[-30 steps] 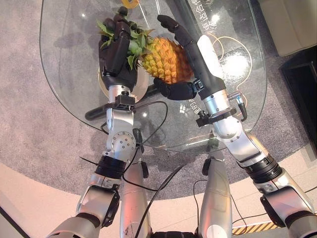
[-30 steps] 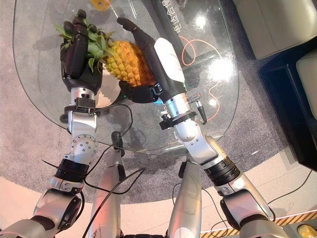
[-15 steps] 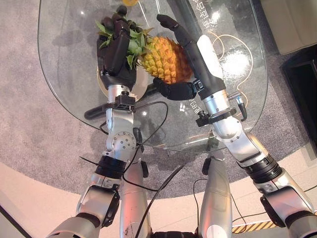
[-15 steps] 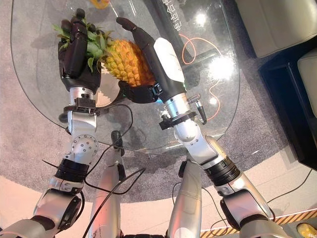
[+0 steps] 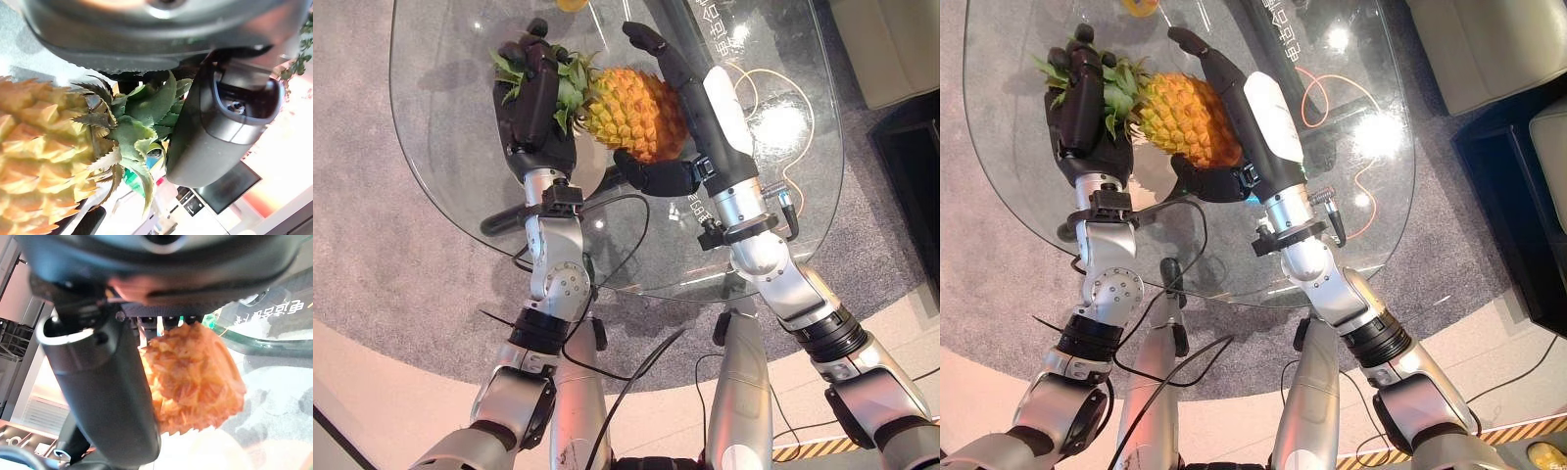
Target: Pick up the fruit to the plate
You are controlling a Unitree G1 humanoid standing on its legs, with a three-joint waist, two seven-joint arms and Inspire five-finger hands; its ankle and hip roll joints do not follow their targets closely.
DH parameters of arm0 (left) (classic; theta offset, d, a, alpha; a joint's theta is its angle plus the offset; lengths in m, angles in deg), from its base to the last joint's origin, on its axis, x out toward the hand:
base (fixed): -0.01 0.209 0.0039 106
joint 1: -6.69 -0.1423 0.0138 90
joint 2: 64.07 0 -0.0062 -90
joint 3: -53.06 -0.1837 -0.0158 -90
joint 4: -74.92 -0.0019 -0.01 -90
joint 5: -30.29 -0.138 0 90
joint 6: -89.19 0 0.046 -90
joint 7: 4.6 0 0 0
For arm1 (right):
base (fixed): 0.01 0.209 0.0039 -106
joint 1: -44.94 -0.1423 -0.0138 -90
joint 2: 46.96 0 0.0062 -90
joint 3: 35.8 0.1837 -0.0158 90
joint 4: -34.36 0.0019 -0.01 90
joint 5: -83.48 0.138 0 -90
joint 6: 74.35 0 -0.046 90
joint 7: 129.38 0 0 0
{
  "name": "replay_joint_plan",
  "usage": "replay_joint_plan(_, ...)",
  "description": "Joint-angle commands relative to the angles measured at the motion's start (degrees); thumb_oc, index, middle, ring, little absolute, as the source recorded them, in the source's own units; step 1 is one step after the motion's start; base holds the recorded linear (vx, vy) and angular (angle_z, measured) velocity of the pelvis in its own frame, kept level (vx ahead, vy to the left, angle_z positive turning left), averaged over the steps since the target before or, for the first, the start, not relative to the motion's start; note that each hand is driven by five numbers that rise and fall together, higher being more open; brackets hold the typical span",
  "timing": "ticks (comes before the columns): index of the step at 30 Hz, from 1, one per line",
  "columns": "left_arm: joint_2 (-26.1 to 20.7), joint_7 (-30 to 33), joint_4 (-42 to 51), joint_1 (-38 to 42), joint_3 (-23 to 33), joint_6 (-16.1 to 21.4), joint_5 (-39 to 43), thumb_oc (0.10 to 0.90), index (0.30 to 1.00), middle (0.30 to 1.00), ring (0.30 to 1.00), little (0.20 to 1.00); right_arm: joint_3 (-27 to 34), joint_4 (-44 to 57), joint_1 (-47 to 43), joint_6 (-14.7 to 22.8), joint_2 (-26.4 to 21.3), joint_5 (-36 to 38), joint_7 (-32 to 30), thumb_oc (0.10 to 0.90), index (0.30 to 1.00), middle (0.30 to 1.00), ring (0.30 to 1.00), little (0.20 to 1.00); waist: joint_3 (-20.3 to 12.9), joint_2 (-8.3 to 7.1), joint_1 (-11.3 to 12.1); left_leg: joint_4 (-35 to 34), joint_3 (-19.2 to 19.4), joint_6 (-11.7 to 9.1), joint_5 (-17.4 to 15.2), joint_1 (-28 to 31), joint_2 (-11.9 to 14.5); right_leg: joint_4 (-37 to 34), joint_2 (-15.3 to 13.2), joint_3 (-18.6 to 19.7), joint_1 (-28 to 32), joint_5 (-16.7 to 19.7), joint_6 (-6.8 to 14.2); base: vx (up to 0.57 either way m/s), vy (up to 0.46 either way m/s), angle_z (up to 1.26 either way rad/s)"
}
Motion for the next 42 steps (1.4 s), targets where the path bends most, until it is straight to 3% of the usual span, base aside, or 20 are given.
replay_joint_plan(1, -3.58, 1.67, 6.99, 5.39, 4.72, 9.92, -6.62, 0.100, 0.300, 0.300, 0.300, 0.200, 6.47, 8.24, -6.00, 5.13, 1.38, -1.59, -6.55, 0.800, 0.900, 0.900, 0.900, 0.900, -1.12, -1.12, 0.37, 1.37, -3.12, 1.48, -1.10, -1.32, -2.68, -3.12, 0.35, -6.08, 2.92, 1.56, -1.66, 0.00, 0.000, 0.00)
replay_joint_plan(13, -4.07, 8.63, 7.44, 6.12, 5.75, 10.64, -14.68, 0.100, 0.300, 0.300, 0.300, 0.200, 7.23, 7.77, -6.11, 5.26, 1.08, -2.05, -7.07, 0.800, 0.900, 0.900, 0.900, 0.900, -1.12, -1.10, 0.35, 0.41, -3.04, 1.38, -0.61, -0.89, -2.68, -3.58, 0.55, -6.11, 3.24, 1.69, -1.66, 0.00, 0.000, 0.00)
replay_joint_plan(21, -4.10, 14.08, 7.20, 6.21, 6.59, 13.40, -18.74, 0.100, 0.300, 0.300, 0.300, 0.200, 7.28, 7.40, -6.05, 5.54, 1.05, -2.29, -7.61, 0.800, 0.900, 0.900, 0.900, 0.900, -1.12, -1.18, 0.42, -0.17, -3.09, 1.29, -0.30, -0.74, -2.72, -4.05, 0.60, -6.24, 3.48, 1.83, -1.67, 0.00, 0.000, 0.00)
replay_joint_plan(28, -4.39, 21.38, 7.23, 6.80, 7.26, 13.08, -27.86, 0.100, 0.300, 0.300, 0.300, 0.200, 7.67, 6.63, -5.99, 3.94, 1.06, -2.03, -9.72, 0.800, 0.900, 0.900, 0.900, 0.900, -1.12, -1.35, 0.43, -0.54, -3.16, 1.19, -0.11, -0.87, -2.79, -4.34, 0.70, -6.27, 3.37, 1.94, -1.70, 0.00, 0.000, 0.00)
replay_joint_plan(31, -5.81, 25.76, 5.67, 7.41, 7.44, 12.70, -33.93, 0.100, 0.300, 0.300, 0.300, 0.200, 8.54, 4.81, -5.01, 2.77, 0.27, -1.37, -13.74, 0.800, 0.900, 0.900, 0.900, 0.900, -1.12, -1.40, 0.17, -0.71, -2.97, 1.09, -0.07, -0.85, -2.68, -4.51, 0.76, -6.23, 3.33, 1.98, -1.70, 0.00, 0.000, 0.00)
replay_joint_plan(42, -10.10, 35.20, -0.83, 9.04, 8.47, 14.04, -44.41, 0.100, 0.300, 0.300, 0.300, 0.200, 13.19, -3.61, -0.98, 0.14, -1.58, 1.75, -26.06, 0.800, 0.900, 0.900, 0.900, 0.900, -1.12, -1.62, -1.00, -0.94, -2.14, 0.96, -0.24, -0.45, -2.07, -4.50, 0.96, -5.72, 3.00, 2.03, -1.65, 0.00, 0.000, 0.00)
